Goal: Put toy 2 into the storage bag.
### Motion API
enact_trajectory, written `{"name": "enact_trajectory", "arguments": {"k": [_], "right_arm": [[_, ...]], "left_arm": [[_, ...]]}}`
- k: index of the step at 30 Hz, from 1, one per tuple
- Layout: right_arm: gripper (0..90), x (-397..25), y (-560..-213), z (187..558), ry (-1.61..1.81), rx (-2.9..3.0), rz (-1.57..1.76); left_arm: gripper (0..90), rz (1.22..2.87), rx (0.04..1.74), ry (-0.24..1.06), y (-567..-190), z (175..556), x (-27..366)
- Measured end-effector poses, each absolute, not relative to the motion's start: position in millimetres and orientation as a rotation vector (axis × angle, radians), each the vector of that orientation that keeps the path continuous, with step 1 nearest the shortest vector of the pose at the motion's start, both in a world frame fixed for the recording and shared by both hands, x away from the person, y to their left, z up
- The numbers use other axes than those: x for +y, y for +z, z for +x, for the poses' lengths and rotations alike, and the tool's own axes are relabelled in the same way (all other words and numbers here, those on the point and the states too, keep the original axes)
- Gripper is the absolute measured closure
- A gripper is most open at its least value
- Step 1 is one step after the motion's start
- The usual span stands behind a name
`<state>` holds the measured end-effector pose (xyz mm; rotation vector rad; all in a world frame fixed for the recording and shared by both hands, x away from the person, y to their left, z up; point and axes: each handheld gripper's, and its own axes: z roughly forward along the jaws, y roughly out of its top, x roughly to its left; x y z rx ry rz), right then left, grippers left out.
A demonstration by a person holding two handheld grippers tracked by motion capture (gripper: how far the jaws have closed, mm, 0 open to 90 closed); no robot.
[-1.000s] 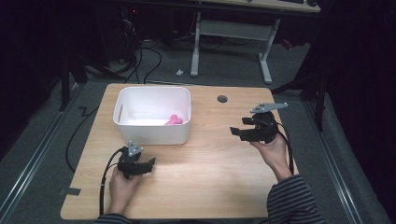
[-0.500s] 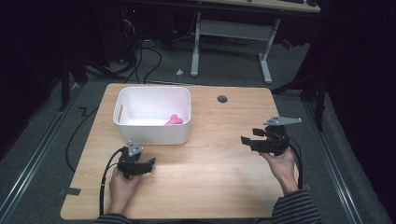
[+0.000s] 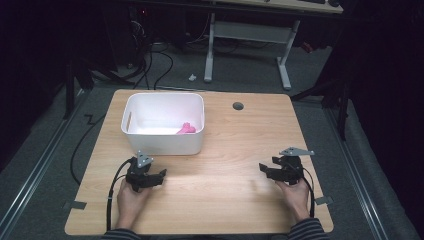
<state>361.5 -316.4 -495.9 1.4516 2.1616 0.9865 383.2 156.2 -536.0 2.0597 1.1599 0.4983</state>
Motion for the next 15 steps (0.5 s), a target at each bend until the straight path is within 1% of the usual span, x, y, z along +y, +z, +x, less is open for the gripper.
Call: {"name": "enact_trajectory", "arguments": {"k": [2,3,5,6,15], "right_arm": [[33.9,-315.9,-502.6,361.7,0.967,2.158,1.456],[33.7,-314.6,-514.0,361.6,0.924,2.144,1.461],[33.6,-314.3,-517.8,361.9,0.909,2.139,1.454],[32.1,-313.0,-527.4,361.7,0.861,2.121,1.439],[30.7,-312.4,-530.5,359.1,0.876,2.091,1.426]], "left_arm": [[25.8,2.06,1.16,0.499,-536.0,383.2,156.2],[25.8,2.059,1.16,0.499,-536.0,383.1,156.2],[25.8,2.059,1.16,0.499,-536.0,383.1,156.1],[25.8,2.059,1.161,0.499,-536.0,383.1,156.1],[25.8,2.058,1.161,0.5,-536.0,382.9,156.1]]}}
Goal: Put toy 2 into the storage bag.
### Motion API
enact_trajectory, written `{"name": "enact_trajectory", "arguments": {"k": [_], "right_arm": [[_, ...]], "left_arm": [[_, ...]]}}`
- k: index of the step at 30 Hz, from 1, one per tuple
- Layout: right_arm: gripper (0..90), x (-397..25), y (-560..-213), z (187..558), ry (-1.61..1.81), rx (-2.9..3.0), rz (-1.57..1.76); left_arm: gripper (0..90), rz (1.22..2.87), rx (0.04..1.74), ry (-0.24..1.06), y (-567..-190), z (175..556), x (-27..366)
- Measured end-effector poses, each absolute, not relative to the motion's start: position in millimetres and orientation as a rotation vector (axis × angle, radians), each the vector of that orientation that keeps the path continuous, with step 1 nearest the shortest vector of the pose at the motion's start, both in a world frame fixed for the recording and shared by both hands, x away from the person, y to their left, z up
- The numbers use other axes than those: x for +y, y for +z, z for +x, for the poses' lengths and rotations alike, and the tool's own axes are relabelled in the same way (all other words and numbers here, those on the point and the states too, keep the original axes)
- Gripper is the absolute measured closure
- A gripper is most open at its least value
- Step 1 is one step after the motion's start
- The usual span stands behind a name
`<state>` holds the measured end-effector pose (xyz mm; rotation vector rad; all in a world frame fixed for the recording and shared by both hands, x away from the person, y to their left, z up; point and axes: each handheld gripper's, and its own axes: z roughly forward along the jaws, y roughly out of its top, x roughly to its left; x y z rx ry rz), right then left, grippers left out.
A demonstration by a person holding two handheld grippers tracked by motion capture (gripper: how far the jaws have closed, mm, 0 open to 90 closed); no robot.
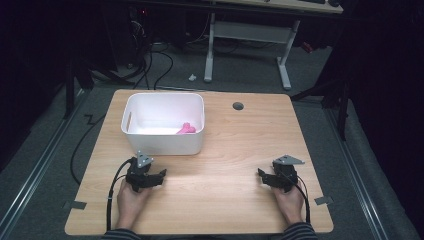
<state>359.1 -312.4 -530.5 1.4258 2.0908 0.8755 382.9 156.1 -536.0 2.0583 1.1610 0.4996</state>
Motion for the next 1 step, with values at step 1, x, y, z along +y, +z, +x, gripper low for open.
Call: {"name": "enact_trajectory", "arguments": {"k": [1], "right_arm": [[30.7,-312.4,-530.5,359.1,0.876,2.091,1.426]], "left_arm": [[25.7,2.058,1.161,0.5,-536.0,382.9,156.1]]}}
